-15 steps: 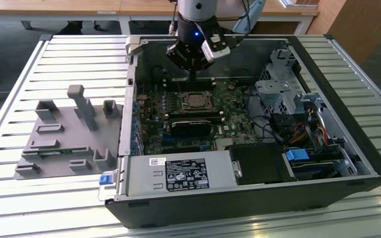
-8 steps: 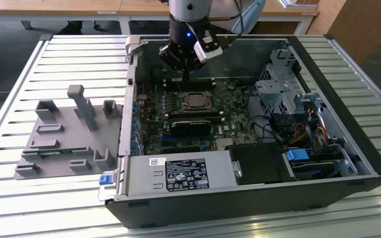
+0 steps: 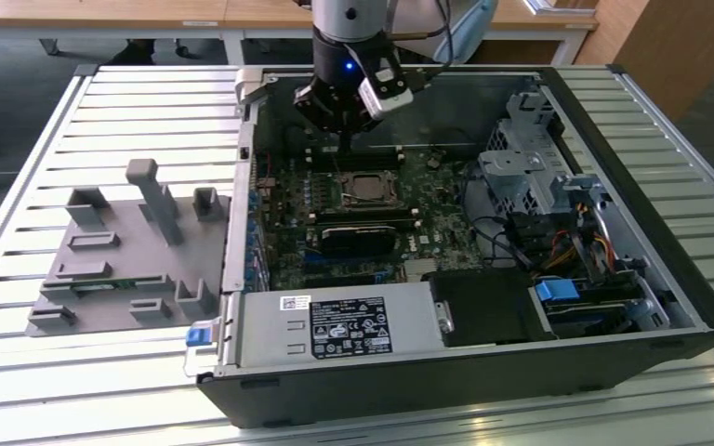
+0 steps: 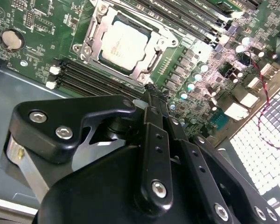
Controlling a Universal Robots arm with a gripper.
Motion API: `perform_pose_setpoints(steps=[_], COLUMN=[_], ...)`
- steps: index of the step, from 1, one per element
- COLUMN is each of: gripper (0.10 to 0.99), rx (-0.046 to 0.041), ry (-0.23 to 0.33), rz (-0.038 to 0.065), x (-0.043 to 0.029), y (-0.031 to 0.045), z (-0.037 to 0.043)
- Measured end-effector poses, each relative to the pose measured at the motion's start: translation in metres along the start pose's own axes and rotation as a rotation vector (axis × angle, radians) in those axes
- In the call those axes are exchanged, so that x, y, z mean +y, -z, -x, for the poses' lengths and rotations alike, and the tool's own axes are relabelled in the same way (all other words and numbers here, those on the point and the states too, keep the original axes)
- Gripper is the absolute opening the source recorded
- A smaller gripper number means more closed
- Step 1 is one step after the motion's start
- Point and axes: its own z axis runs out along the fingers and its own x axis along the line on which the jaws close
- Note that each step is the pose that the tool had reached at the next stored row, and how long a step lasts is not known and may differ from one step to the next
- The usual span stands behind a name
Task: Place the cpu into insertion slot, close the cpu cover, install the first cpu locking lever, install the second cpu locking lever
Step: 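Install the first cpu locking lever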
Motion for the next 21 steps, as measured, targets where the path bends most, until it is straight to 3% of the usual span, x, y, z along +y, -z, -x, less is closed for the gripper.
perform_pose_setpoints(steps=[7,15,21], gripper=[0.122,0.122,0.122], rx=[0.0002,0.0002,0.0001], ry=[0.003,0.004,0.004], rz=[0.000,0.000,0.000], x=[-0.0018,-0.0029,-0.0010], y=[0.0001,-0.0003,-0.0023], z=[-0.0093,-0.0273,-0.0328])
